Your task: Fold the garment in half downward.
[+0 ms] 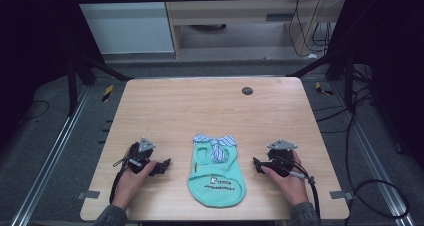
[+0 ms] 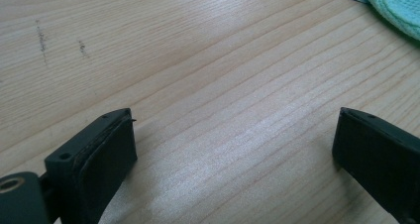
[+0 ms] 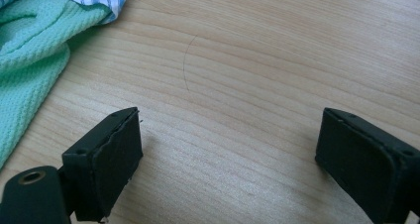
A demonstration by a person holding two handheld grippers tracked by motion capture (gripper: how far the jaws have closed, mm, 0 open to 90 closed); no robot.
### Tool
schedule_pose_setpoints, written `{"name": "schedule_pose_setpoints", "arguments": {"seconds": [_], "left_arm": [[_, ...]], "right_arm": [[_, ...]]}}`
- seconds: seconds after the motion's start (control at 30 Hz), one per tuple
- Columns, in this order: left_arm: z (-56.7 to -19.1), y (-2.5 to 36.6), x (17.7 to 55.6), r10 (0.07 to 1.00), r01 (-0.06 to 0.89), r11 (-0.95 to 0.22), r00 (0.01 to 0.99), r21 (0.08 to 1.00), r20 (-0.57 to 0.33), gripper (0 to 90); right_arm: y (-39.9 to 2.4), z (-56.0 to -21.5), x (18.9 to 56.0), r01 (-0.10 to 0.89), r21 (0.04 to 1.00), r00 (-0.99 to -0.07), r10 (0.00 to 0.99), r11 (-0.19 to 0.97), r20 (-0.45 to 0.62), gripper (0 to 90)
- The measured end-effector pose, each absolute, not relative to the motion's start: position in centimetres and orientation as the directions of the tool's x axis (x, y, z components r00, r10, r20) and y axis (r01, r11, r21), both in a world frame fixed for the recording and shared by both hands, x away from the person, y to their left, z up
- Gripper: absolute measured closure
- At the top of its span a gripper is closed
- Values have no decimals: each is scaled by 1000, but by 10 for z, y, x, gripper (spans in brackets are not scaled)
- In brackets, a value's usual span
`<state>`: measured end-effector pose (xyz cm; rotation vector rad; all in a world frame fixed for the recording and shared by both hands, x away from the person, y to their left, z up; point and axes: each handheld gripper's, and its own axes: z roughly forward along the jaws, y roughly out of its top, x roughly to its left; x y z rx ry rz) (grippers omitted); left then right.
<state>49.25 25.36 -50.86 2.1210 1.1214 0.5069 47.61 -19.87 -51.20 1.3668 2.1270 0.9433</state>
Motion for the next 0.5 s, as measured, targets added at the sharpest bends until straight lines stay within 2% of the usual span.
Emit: {"name": "schedule_pose_setpoints", "arguments": {"seconds": [0.27, 0.37, 0.4, 0.5], "left_arm": [[-506, 251, 493, 824, 584, -418, 567, 696, 20, 26], [-503, 249, 496, 819, 597, -402, 573, 695, -18, 49], [-501, 246, 498, 811, 606, -407, 584, 684, -35, 53], [-498, 241, 502, 795, 605, -447, 607, 659, -17, 55]], "right_arm": [[-198, -511, 475, 613, 738, -418, 909, 283, -2, 115], [-194, -507, 474, 620, 713, -448, 894, 328, -21, 151], [-189, -502, 473, 616, 690, -478, 877, 381, -58, 177], [-186, -497, 474, 620, 663, -500, 862, 421, -80, 194]]}}
